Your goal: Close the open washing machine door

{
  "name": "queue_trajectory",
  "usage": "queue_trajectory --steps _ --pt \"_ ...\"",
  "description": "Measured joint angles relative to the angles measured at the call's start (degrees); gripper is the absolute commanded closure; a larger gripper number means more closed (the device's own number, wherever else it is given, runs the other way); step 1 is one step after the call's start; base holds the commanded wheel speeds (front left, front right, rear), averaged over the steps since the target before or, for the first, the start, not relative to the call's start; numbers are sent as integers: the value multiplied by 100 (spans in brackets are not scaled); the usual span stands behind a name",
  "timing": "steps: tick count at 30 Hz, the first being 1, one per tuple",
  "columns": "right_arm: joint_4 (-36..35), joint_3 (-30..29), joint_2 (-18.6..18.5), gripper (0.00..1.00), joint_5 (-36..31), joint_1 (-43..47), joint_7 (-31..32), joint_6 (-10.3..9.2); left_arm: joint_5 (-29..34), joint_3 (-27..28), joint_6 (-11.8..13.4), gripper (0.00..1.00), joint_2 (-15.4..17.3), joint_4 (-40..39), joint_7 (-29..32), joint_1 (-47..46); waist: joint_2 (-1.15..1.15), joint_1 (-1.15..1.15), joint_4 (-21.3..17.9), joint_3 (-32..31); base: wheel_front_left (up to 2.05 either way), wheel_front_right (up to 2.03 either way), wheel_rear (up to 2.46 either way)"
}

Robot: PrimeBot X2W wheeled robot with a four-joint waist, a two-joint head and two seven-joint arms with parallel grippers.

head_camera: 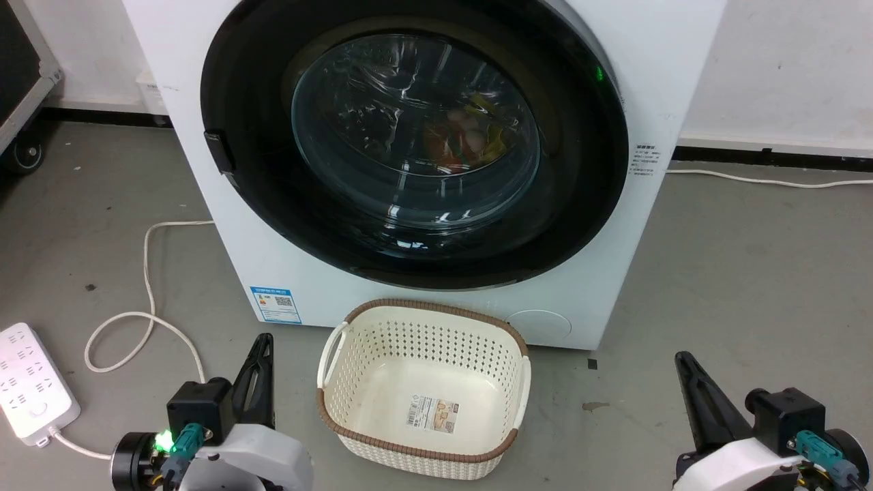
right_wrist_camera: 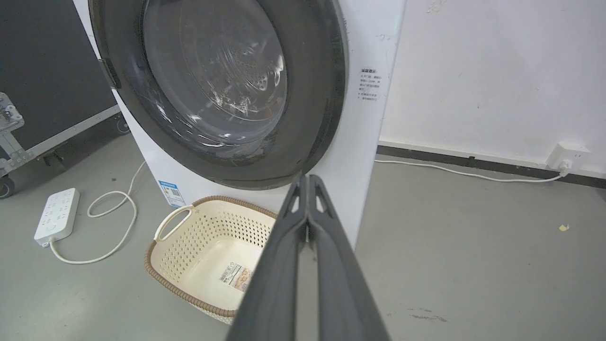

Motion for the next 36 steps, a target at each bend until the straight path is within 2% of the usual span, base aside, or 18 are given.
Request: queue_trajectory --steps 36 --pt "-88 32 0 100 -309 -118 162 0 554 237 -91 100 -214 -200 283 12 0 -1 40 98 0 0 0"
